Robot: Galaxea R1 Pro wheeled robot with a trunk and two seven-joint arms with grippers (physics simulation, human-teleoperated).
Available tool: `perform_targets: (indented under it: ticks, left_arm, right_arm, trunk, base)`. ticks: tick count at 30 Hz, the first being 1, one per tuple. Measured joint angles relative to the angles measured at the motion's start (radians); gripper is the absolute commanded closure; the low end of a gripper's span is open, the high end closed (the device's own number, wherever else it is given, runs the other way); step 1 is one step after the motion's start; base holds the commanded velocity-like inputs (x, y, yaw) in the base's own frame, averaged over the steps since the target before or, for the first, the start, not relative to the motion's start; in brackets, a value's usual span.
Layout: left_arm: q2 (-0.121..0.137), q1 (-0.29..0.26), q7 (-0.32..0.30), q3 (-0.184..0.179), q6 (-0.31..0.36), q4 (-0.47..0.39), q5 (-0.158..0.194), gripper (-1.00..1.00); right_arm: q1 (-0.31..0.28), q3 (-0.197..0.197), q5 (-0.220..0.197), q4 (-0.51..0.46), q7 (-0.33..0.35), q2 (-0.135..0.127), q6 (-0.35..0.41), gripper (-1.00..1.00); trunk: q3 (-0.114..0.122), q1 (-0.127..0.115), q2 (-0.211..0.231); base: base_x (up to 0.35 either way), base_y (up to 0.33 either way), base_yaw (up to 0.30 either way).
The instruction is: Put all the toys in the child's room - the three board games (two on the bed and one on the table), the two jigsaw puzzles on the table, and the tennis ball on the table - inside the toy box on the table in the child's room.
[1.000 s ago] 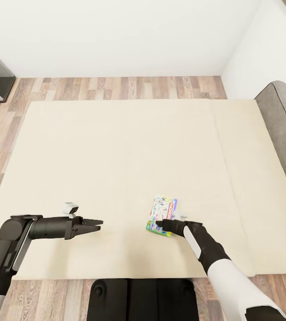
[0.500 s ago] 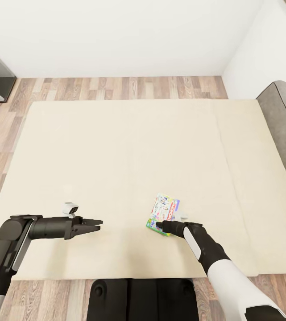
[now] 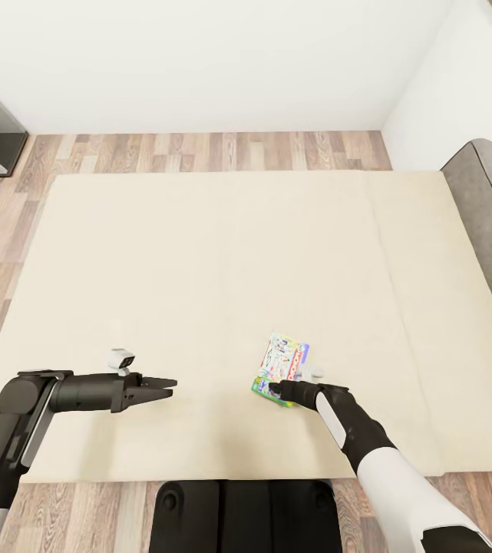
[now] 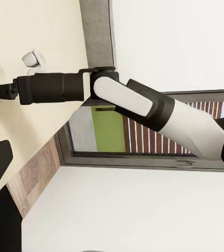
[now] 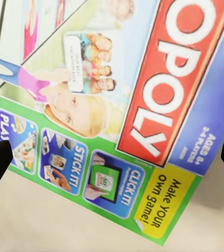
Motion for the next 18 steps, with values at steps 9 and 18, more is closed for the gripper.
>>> perform_targets:
  ticks: [9, 18]
  left_arm:
    - [0.000, 0.000, 0.000, 0.000, 0.000, 0.000, 0.000, -1.00]
    - [0.000, 0.000, 0.000, 0.000, 0.000, 0.000, 0.000, -1.00]
  right_arm:
    - [-0.001, 0.000, 0.000, 0.001, 0.001, -0.003, -0.001, -1.00]
    - [0.000, 0.000, 0.000, 0.000, 0.001, -0.011, -0.004, -1.00]
  trunk:
    - [0.000, 0.000, 0.000]
    - [0.000, 0.000, 0.000]
  base:
    - [0.000, 0.000, 0.000]
    - [0.000, 0.000, 0.000]
